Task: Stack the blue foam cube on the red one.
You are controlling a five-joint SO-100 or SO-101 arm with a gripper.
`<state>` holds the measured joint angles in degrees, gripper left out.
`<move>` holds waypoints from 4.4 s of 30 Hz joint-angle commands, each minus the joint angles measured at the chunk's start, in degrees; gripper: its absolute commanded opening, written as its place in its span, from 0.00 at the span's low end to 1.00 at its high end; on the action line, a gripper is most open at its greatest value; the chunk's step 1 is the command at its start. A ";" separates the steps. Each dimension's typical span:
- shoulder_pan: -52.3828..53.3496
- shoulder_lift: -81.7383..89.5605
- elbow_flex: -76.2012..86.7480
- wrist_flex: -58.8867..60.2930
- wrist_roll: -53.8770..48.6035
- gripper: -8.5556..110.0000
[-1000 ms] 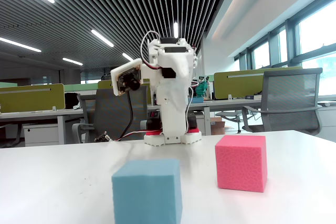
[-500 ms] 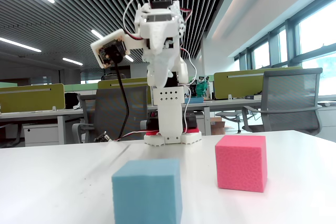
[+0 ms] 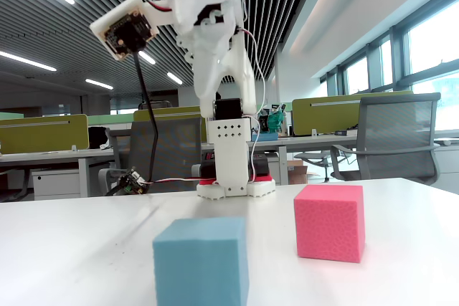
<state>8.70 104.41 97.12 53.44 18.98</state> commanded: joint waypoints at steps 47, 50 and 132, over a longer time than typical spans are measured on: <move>-3.16 -51.15 -42.71 8.53 8.44 0.24; -3.16 -49.39 -42.63 9.84 8.44 0.24; -20.48 -4.13 -11.78 20.57 9.05 0.36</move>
<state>-11.78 92.72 83.67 74.62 27.77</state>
